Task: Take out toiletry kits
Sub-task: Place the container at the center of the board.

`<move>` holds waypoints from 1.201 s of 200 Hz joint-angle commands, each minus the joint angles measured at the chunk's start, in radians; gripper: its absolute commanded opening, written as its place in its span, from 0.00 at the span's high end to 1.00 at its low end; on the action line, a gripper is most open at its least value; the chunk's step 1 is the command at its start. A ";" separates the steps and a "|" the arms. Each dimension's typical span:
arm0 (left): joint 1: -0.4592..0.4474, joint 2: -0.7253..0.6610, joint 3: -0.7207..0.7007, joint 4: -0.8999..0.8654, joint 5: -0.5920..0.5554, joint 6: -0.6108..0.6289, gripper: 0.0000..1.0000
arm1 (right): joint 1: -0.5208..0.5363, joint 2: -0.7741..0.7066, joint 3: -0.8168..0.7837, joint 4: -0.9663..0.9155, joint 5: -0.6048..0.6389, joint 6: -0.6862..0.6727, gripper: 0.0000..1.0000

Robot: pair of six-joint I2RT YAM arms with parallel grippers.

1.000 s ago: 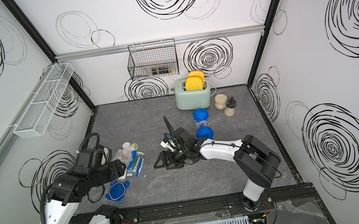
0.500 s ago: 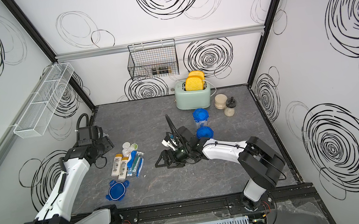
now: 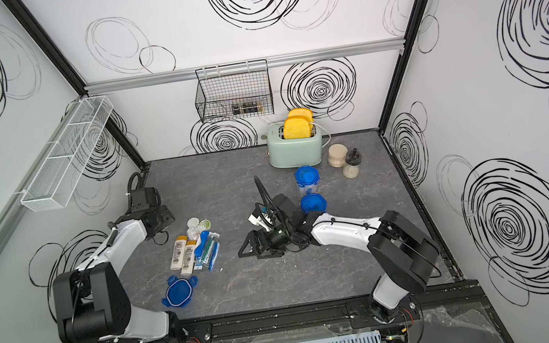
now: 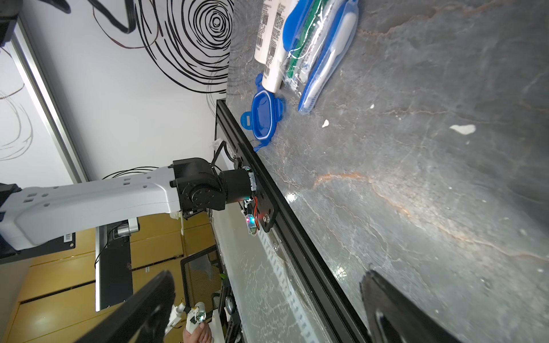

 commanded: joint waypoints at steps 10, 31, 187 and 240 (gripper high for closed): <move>0.001 0.063 0.031 -0.009 0.017 0.000 0.66 | 0.018 -0.057 -0.001 -0.031 0.025 -0.011 0.00; -0.013 0.074 0.032 -0.018 0.037 0.009 0.62 | 0.021 -0.077 0.010 -0.046 0.038 -0.014 0.00; -0.093 0.157 0.054 -0.087 0.101 0.033 0.22 | 0.024 -0.133 -0.019 -0.073 0.062 -0.012 0.00; -0.091 0.150 0.057 -0.097 0.107 0.063 0.18 | 0.023 -0.148 -0.021 -0.102 0.063 -0.036 0.00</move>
